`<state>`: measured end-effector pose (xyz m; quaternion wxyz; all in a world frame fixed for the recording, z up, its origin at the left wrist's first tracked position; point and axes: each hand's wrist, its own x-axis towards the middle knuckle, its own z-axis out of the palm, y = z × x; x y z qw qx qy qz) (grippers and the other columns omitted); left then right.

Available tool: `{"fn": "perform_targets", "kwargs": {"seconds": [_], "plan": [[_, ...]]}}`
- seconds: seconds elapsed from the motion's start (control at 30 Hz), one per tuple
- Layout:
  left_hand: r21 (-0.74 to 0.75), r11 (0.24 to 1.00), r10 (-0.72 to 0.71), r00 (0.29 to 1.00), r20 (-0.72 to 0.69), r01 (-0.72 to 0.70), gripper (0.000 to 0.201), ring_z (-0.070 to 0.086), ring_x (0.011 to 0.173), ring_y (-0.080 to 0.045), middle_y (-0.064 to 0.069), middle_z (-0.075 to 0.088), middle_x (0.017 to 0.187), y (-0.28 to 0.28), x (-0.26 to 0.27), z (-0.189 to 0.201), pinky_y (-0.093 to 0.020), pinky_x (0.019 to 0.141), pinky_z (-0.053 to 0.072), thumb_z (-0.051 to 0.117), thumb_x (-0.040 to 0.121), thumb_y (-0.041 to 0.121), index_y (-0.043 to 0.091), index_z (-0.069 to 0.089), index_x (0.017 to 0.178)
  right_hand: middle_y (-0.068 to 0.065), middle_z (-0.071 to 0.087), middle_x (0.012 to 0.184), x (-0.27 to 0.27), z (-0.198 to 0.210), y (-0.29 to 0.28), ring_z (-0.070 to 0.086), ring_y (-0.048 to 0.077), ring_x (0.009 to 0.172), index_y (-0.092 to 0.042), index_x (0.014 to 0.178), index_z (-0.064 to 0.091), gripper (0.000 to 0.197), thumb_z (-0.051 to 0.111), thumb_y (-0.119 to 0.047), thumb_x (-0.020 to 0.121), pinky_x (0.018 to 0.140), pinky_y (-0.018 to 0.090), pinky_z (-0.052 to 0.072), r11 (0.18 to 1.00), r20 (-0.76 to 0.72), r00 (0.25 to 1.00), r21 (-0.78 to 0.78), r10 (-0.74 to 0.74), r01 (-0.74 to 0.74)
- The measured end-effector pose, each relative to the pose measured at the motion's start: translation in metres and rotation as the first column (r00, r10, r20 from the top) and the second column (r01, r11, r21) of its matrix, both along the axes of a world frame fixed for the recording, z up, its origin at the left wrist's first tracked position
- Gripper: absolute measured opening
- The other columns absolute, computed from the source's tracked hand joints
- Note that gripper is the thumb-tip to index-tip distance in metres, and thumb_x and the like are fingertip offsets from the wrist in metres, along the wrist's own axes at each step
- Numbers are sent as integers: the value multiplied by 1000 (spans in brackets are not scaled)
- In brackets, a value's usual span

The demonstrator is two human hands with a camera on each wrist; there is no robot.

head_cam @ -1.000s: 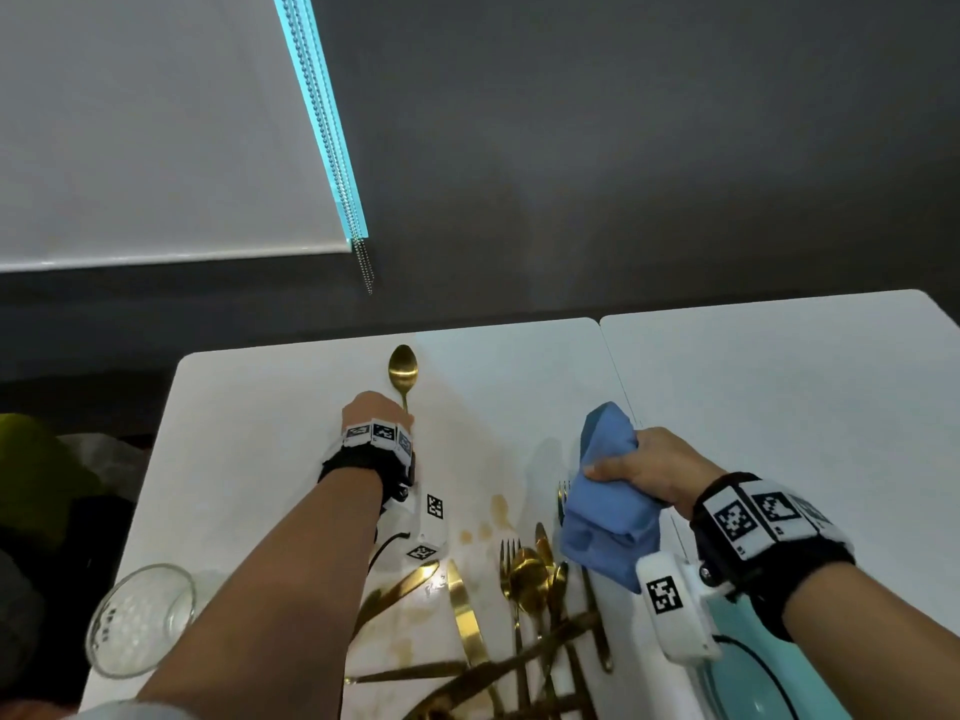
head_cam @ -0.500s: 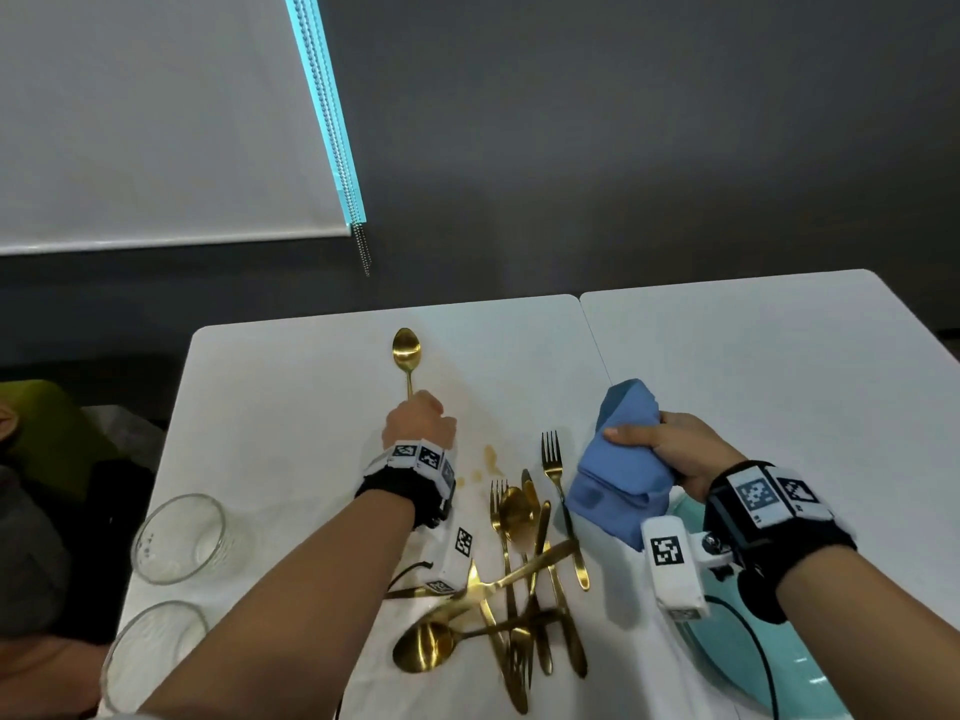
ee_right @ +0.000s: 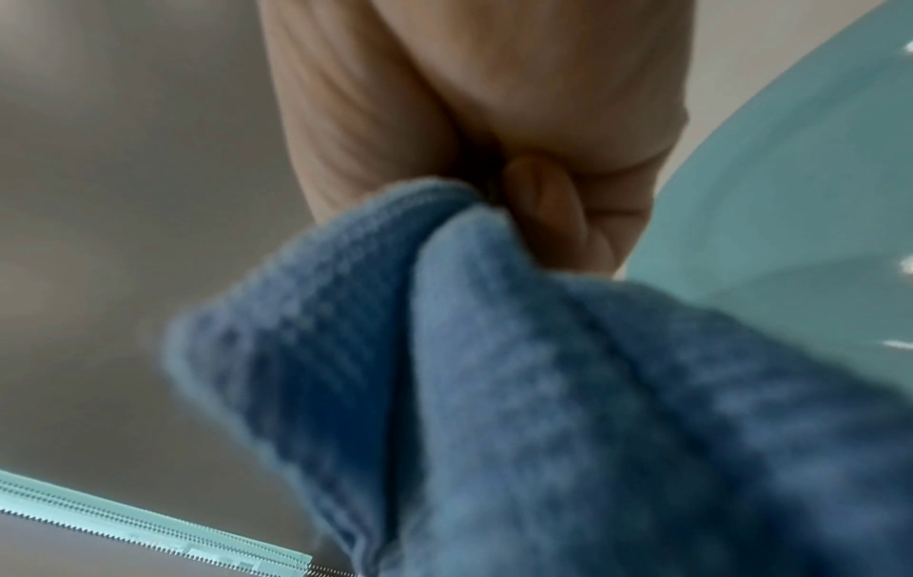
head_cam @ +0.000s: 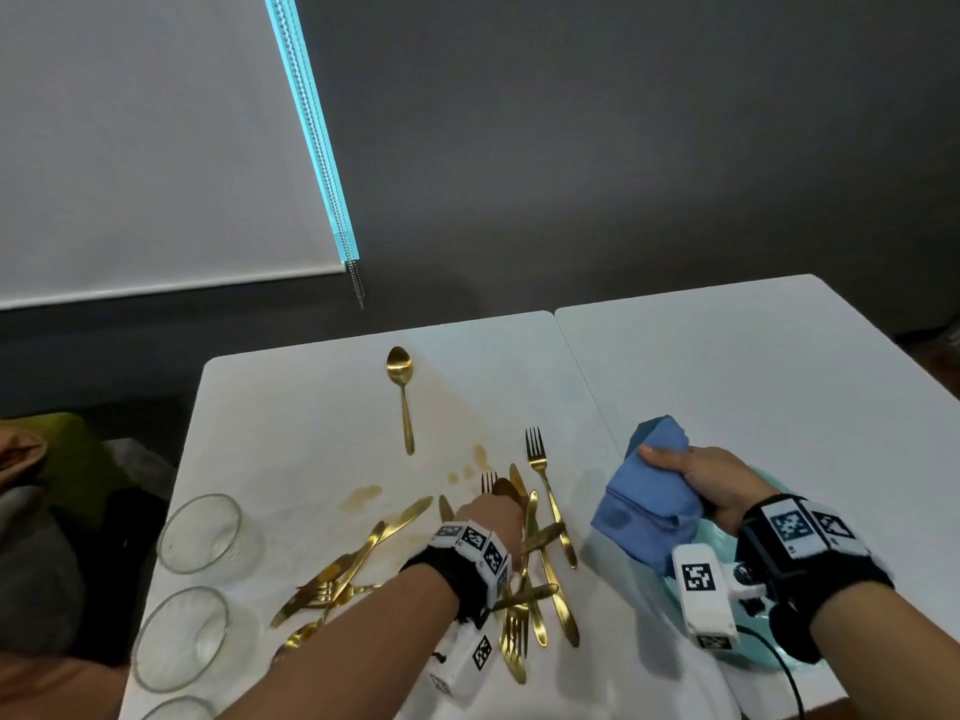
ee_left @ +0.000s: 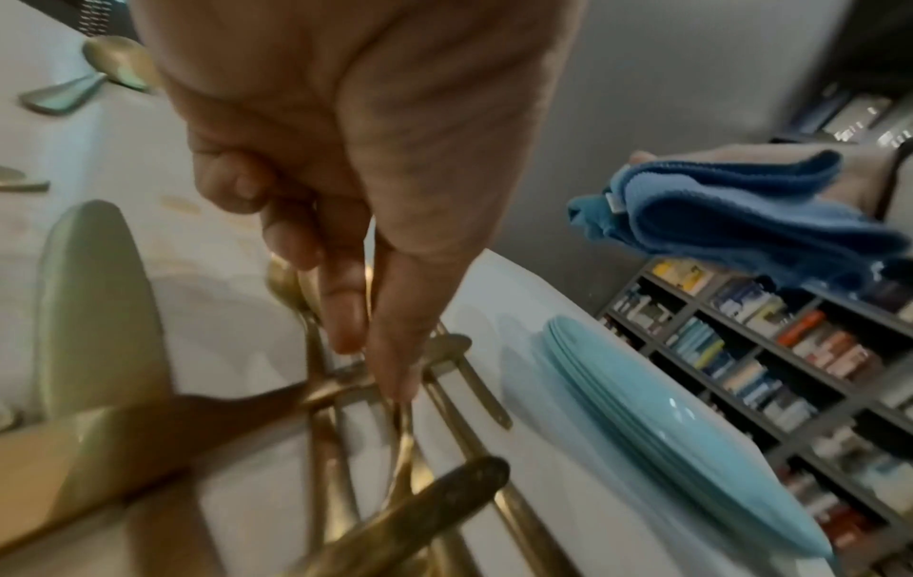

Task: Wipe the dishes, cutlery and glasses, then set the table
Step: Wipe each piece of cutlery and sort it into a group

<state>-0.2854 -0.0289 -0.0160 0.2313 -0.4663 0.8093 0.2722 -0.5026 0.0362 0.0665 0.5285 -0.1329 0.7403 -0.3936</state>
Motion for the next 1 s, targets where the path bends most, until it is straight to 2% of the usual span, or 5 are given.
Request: {"fn": "perform_targets", "kwargs": {"seconds": [0.37, 0.63, 0.8, 0.9, 1.0], "plan": [[-28, 999, -43, 997, 71, 45, 23, 65, 99, -22, -7, 66, 109, 4, 1, -9, -28, 80, 52, 62, 86, 15, 9, 67, 107, 14, 68, 95, -1, -5, 22, 64, 25, 83, -1, 94, 63, 22, 69, -20, 83, 69, 31, 51, 999, 14, 999, 27, 31, -31], [19, 992, 124, 988, -91, -123, 23, 63, 101, -21, -6, 67, 109, -10, 4, 19, -30, 86, 53, 57, 88, 21, 10, 68, 105, 14, 67, 99, 5, -1, 21, 63, 23, 84, 0, 105, 60, 31, 65, -25, 86, 66, 30, 50, 996, -7, 996, 27, 87, -87], [136, 909, 416, 829, -375, -394, 16, 58, 82, -11, -1, 67, 95, -36, 5, 61, -21, 72, 45, 66, 85, 25, 15, 68, 96, 14, 65, 95, 14, -1, 17, 60, 26, 80, -4, 103, 61, 38, 57, -39, 89, 64, 30, 47, 973, -46, 974, 68, 223, -220], [189, 868, 491, 734, -469, -460, 25, 56, 93, -13, -1, 66, 106, -47, 6, 78, -23, 79, 41, 67, 85, 29, 13, 68, 104, 8, 54, 71, 29, 3, 11, 46, 17, 56, -7, 91, 60, 38, 51, -44, 91, 48, 23, 31, 936, -93, 933, 98, 348, -339], [297, 825, 563, 649, -512, -481, 27, 54, 102, -17, -3, 64, 113, -49, 7, 86, -28, 85, 40, 67, 85, 29, 11, 66, 106, 7, 52, 72, 44, 9, 2, 42, 14, 54, -9, 89, 59, 38, 49, -46, 91, 44, 20, 28, 903, -80, 900, 74, 428, -423]]}}
